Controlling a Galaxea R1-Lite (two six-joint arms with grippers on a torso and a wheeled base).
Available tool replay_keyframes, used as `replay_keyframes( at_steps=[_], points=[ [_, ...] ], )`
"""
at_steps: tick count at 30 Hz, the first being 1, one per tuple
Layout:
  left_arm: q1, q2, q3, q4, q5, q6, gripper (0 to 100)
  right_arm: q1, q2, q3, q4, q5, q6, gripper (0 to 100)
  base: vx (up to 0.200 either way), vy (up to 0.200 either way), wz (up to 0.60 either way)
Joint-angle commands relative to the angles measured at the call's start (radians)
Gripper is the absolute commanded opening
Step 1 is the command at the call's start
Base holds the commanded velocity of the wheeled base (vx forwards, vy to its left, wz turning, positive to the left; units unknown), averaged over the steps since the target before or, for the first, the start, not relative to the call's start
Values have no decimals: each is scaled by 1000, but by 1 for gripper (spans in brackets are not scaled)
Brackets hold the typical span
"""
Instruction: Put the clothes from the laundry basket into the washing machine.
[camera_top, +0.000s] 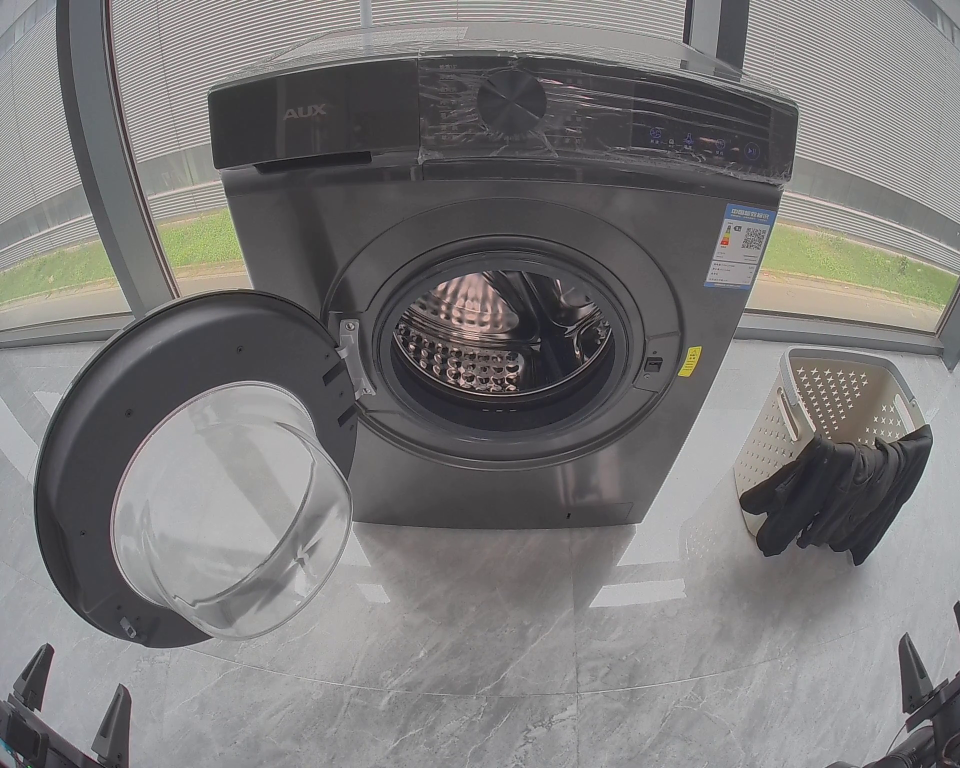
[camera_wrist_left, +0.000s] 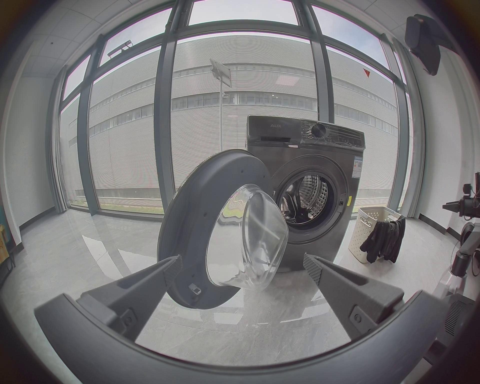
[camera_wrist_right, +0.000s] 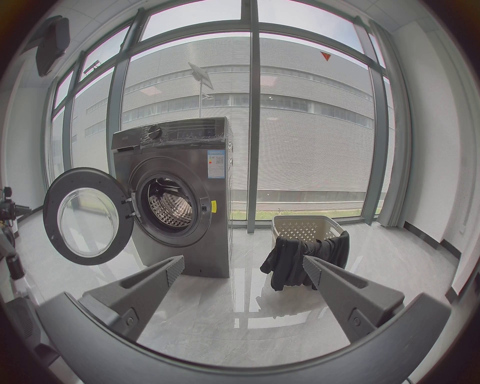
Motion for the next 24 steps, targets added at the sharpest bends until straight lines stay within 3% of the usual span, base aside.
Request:
replay_keyframes(
  at_steps=[1,8,24],
  points=[
    [-2,-18,18,0,0,-3,100,-9,-47,17,40,23,47,100,0,0,0],
    [0,-18,18,0,2,7,100,-8,-47,10,67,37,45,100,0,0,0],
    [0,-18,18,0,5,2,100,-9,-47,13,64,35,44,100,0,-200,0]
  ],
)
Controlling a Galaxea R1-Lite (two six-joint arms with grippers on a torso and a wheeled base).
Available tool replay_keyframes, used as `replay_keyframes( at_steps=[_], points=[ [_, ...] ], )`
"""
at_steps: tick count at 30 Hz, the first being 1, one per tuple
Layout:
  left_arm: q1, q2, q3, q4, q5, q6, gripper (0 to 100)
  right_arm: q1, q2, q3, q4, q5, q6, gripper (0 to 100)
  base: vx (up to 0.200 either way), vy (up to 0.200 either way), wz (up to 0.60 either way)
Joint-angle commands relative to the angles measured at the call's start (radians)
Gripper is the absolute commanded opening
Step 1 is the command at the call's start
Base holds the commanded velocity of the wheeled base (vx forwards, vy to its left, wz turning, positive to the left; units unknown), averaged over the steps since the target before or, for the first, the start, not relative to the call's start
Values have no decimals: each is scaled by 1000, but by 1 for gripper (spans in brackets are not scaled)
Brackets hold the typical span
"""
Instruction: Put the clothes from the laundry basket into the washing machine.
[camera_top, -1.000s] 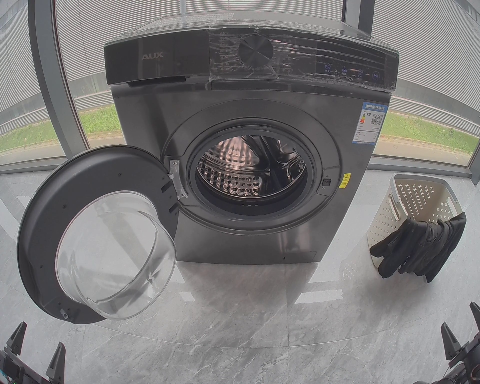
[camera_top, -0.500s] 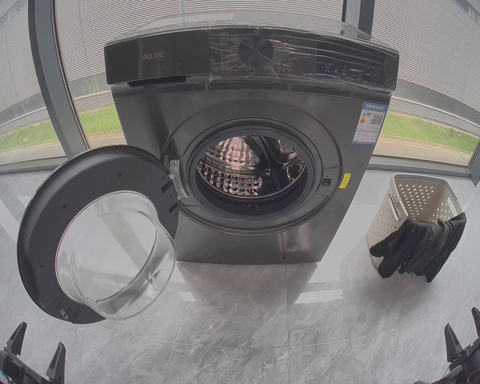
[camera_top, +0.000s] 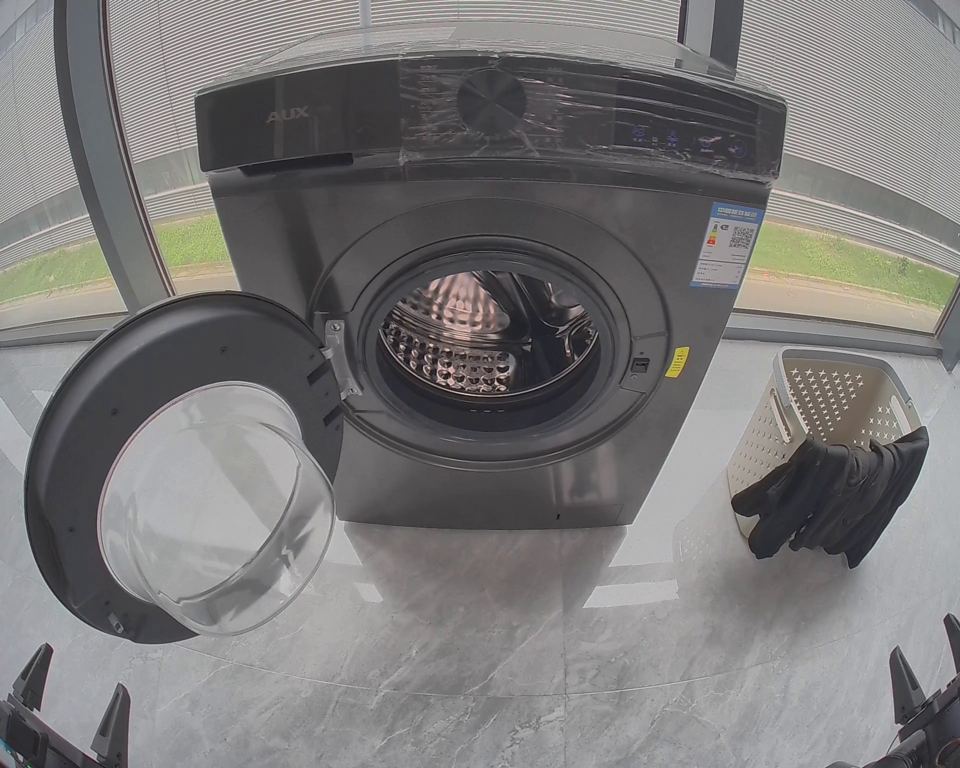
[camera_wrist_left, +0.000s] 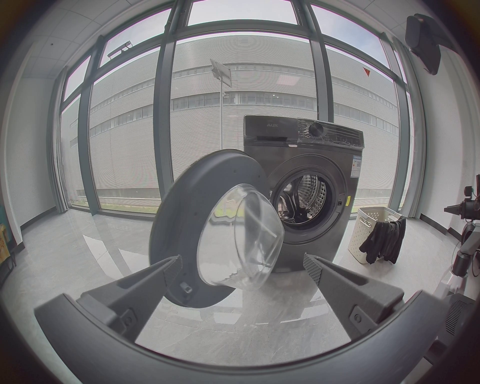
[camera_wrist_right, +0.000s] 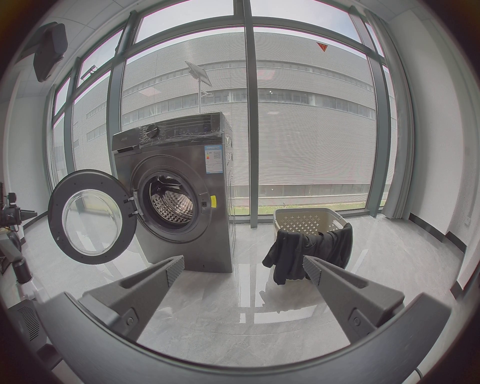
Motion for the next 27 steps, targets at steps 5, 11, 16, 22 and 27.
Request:
replay_keyframes(
  at_steps=[5,11,16,22,27],
  points=[
    [0,-18,18,-1,-1,2,100,0,-11,13,1,0,0,100,0,-200,0],
    [0,-18,18,-1,-1,2,100,0,-11,13,1,0,0,100,0,-200,0],
    [0,-18,18,-1,-2,2,100,0,-11,13,0,0,0,100,0,-200,0],
    [0,-18,18,-1,-2,2,100,0,-11,13,1,0,0,100,0,-200,0],
    [0,-18,18,-1,-2,0,100,0,-11,13,1,0,0,100,0,-200,0]
  ],
)
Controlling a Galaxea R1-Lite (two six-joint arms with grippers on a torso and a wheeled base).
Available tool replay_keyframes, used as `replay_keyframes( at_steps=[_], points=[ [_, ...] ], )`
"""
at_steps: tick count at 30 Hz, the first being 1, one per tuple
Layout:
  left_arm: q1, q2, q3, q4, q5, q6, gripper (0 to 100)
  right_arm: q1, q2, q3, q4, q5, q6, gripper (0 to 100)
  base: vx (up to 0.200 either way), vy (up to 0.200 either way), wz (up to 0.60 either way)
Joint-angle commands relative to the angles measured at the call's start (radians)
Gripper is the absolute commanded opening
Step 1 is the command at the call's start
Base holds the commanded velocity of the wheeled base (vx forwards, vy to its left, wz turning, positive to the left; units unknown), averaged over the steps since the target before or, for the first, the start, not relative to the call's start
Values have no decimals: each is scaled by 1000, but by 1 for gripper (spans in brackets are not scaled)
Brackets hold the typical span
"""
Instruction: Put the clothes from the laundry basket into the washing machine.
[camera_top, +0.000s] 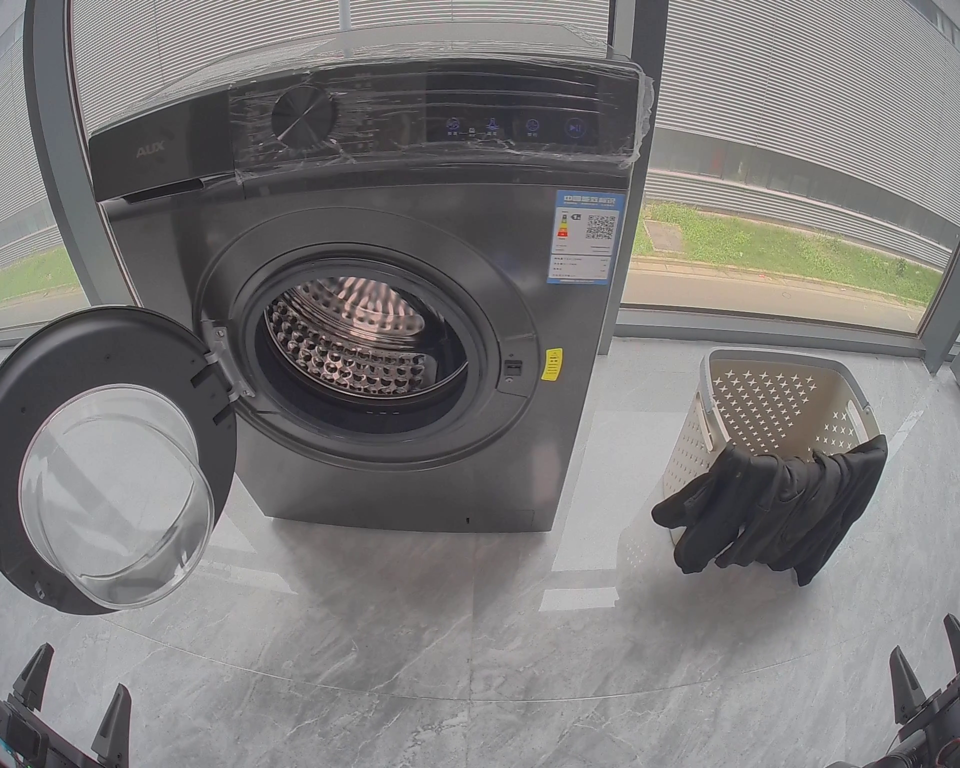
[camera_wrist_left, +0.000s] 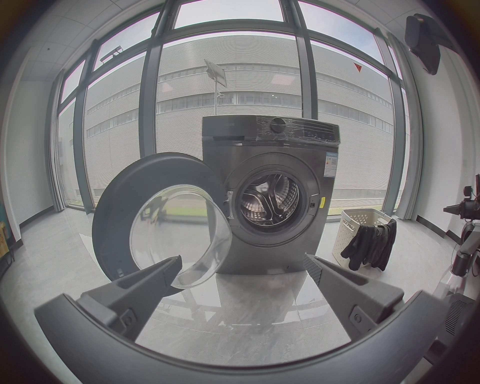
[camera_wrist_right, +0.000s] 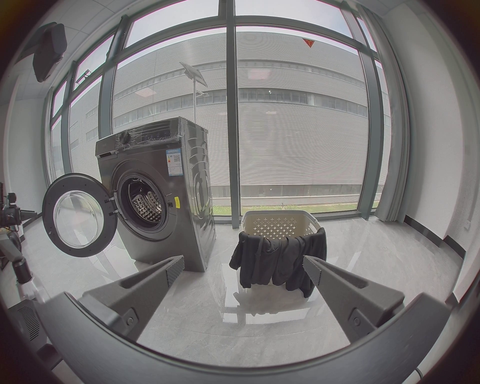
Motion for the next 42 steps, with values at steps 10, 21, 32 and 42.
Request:
replay_keyframes(
  at_steps=[10,21,32,42],
  points=[
    [0,-18,18,0,-1,-3,100,0,-12,13,0,0,0,100,0,-200,0],
    [0,-18,18,0,-3,-7,100,0,-12,13,0,0,0,100,0,-200,0],
    [0,-18,18,0,-3,-7,100,2,-12,13,0,3,-3,100,0,-91,-164],
    [0,-18,18,0,-3,-5,100,0,-12,13,0,2,-3,100,0,-120,-180]
  ],
)
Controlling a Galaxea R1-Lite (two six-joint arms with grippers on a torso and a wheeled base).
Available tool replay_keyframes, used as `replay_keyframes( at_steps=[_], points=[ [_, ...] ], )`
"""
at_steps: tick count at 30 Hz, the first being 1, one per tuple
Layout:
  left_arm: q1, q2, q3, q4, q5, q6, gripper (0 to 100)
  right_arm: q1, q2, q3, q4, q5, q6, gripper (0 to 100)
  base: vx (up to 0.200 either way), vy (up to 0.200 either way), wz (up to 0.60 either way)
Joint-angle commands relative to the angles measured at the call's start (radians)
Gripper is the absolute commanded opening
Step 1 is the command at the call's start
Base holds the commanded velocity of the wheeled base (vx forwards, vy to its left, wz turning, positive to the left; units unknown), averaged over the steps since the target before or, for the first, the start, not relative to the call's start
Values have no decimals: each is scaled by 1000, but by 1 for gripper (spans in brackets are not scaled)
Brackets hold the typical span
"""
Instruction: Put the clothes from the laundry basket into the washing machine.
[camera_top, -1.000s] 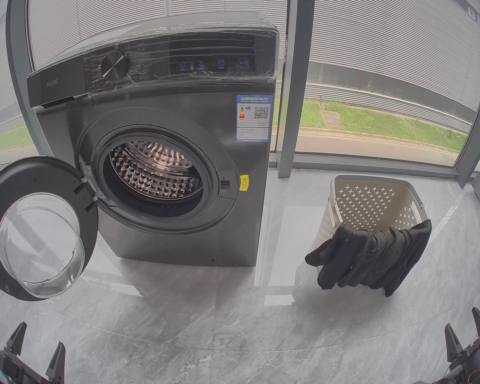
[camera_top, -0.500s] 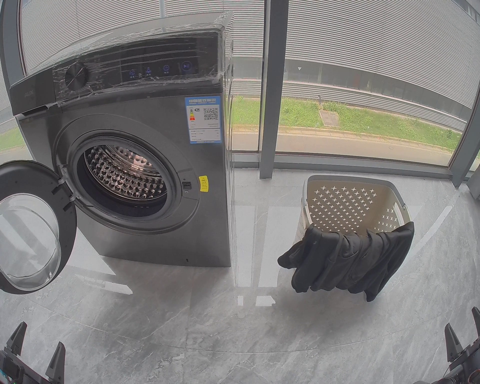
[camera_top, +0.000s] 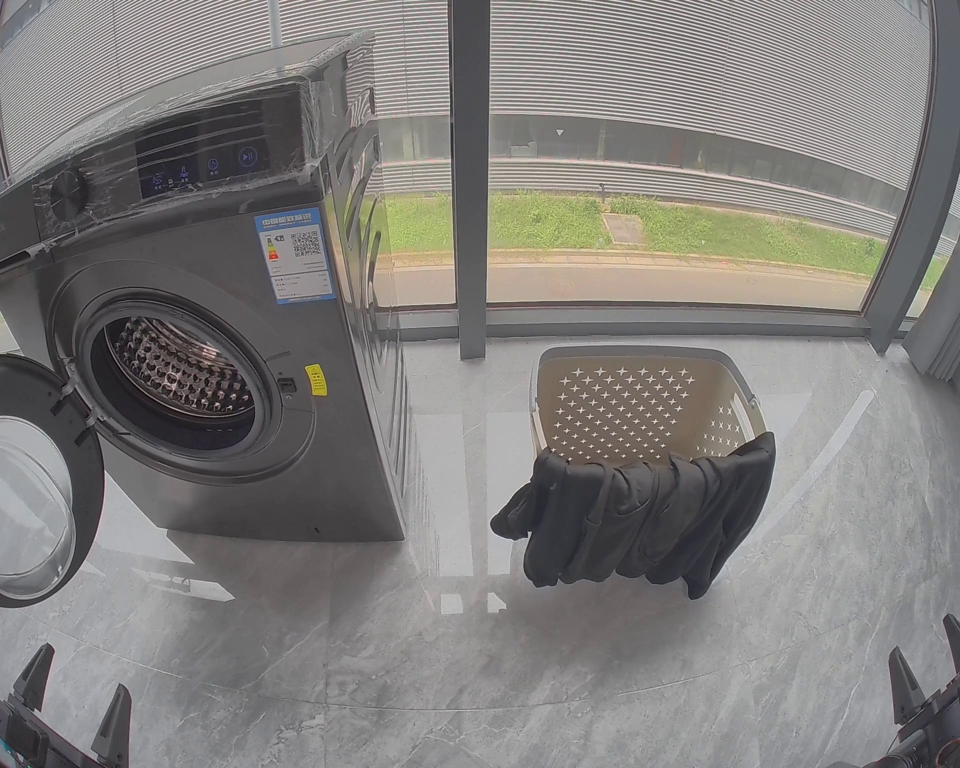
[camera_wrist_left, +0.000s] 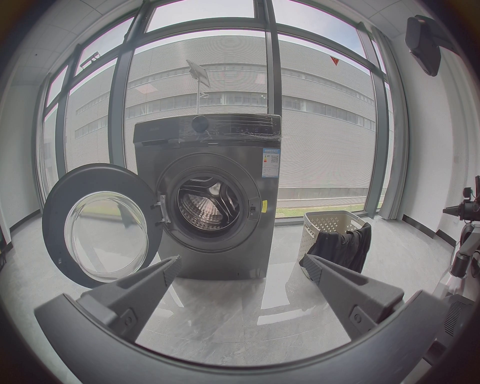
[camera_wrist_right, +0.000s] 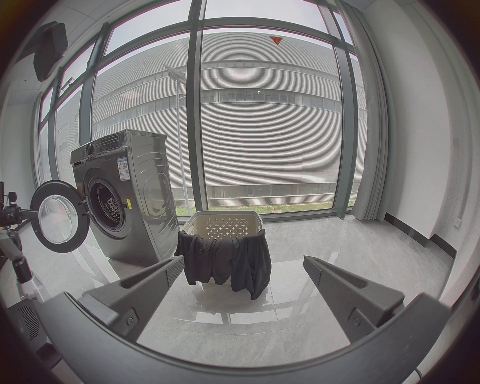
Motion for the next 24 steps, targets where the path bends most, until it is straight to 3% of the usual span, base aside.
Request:
replay_keyframes(
  at_steps=[1,24],
  points=[
    [-1,-18,18,0,0,0,100,1,-15,13,0,0,0,100,0,-200,0],
    [0,-18,18,0,0,0,100,-1,-15,13,-1,0,0,100,0,-191,0]
  ],
)
